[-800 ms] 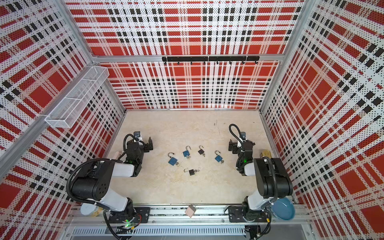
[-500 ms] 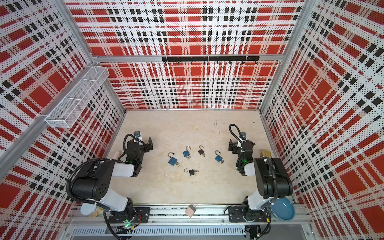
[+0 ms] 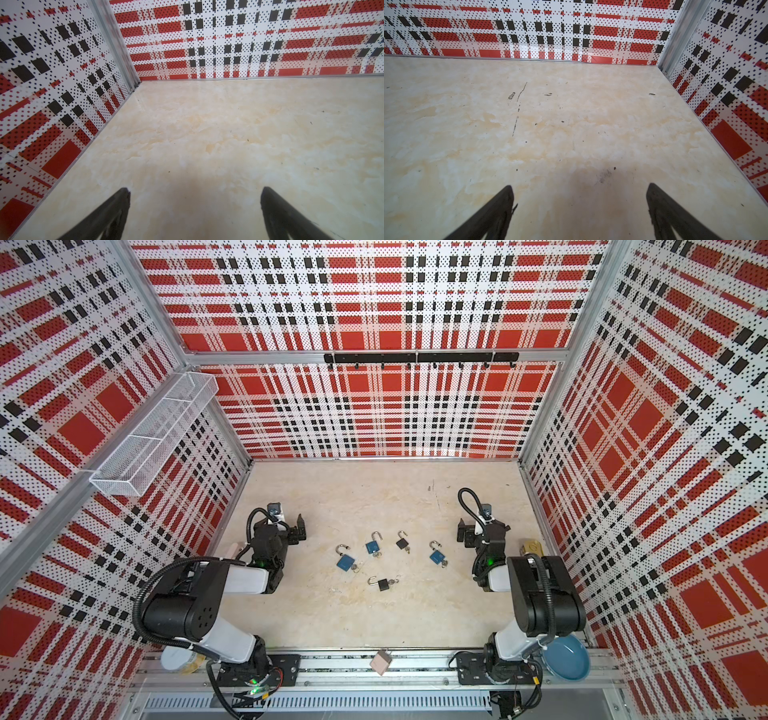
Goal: Lock with the key
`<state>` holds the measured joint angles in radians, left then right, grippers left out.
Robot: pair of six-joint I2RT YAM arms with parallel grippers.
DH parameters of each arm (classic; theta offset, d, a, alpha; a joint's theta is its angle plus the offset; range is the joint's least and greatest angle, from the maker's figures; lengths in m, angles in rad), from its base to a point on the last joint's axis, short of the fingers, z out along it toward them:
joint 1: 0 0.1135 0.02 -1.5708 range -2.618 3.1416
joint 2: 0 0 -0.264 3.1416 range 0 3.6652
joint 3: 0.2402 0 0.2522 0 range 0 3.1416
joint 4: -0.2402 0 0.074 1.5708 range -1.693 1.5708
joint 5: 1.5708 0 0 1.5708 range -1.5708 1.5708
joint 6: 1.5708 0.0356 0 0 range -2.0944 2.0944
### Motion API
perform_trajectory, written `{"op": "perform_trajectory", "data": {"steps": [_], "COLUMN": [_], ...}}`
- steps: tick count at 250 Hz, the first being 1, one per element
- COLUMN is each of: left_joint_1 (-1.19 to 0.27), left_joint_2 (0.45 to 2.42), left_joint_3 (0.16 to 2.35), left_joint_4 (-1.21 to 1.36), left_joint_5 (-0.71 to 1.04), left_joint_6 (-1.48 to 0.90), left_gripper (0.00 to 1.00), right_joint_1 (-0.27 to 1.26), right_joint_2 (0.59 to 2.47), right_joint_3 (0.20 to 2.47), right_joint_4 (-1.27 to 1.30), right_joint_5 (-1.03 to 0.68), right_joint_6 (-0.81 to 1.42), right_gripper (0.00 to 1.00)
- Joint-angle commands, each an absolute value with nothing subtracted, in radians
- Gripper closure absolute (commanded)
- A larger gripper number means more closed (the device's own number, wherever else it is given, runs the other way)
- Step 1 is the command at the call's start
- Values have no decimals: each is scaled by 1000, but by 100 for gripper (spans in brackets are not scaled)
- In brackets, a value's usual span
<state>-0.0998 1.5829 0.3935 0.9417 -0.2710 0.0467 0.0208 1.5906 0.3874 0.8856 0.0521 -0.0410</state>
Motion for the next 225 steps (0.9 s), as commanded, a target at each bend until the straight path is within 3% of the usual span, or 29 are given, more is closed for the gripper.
{"op": "perform_trajectory", "data": {"steps": [1, 44, 57, 69, 106, 125, 168, 225], "left_joint_1": [-100, -99, -100, -127, -251, -296, -379, -456], "left_joint_2": [1577, 1576, 1572, 1538, 1407, 1341, 1279, 1237], "left_joint_3": [388, 387, 384, 383, 411, 486, 686, 774], "left_joint_4": [970, 970, 978, 949, 850, 676, 223, 84], "left_joint_5": [-284, -280, -298, -384, -575, -666, -547, -457], "left_joint_6": [38, 36, 36, 38, 147, 136, -74, -158], "left_gripper": [1, 0, 9, 10, 14, 15, 19, 18], "right_joint_1": [18, 17, 18, 30, 92, 123, 305, 440], "right_joint_2": [1590, 1588, 1581, 1545, 1359, 1314, 1328, 1344], "right_joint_3": [403, 401, 398, 402, 539, 636, 773, 789], "right_joint_4": [920, 923, 922, 885, 466, 252, -25, -189], "right_joint_5": [46, 48, 40, 48, 172, 170, 287, 234], "right_joint_6": [-45, -48, -52, -64, -30, 34, 4, 132], "right_gripper": [0, 0, 0, 0, 6, 14, 21, 27]}}
